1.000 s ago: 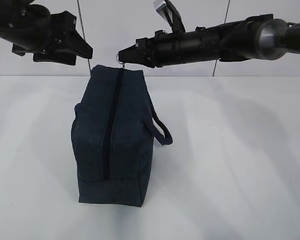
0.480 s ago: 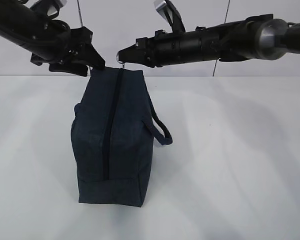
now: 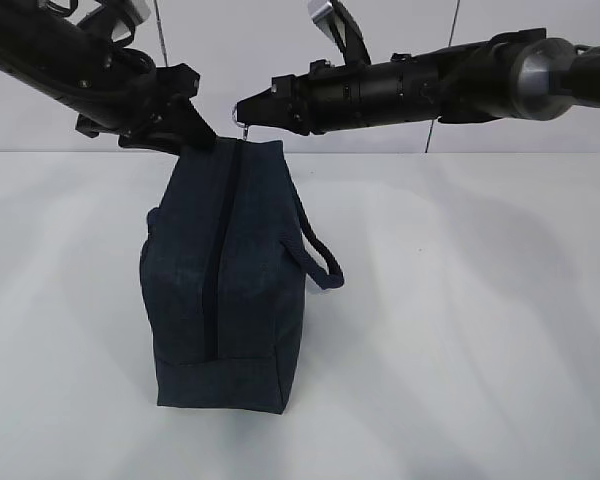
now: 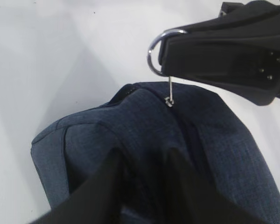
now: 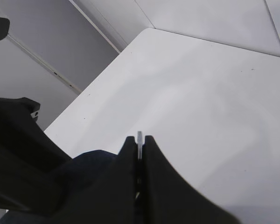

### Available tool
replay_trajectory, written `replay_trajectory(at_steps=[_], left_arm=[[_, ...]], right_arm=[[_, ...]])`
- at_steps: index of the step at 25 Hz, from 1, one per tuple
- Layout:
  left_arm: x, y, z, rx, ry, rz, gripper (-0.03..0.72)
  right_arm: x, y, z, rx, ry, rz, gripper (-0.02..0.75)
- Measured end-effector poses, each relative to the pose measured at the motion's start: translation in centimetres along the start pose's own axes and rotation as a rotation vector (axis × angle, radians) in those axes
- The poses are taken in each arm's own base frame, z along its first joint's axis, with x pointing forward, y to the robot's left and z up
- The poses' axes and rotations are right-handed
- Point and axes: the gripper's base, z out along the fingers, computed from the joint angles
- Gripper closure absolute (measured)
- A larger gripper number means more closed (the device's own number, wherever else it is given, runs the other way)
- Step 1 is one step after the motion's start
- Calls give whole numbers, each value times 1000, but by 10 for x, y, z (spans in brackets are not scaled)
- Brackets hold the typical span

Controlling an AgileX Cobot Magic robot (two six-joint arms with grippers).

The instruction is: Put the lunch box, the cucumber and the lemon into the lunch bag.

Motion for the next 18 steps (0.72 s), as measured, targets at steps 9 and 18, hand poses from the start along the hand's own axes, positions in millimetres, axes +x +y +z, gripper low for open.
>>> replay_trajectory(at_steps=[9,18], left_arm=[[2,-4,3,7,12,56,649],[4,-12,1,14,32,134,652]], right_arm=[[0,0,0,0,0,18,717],[1,3,-2,-53,15,41,717]])
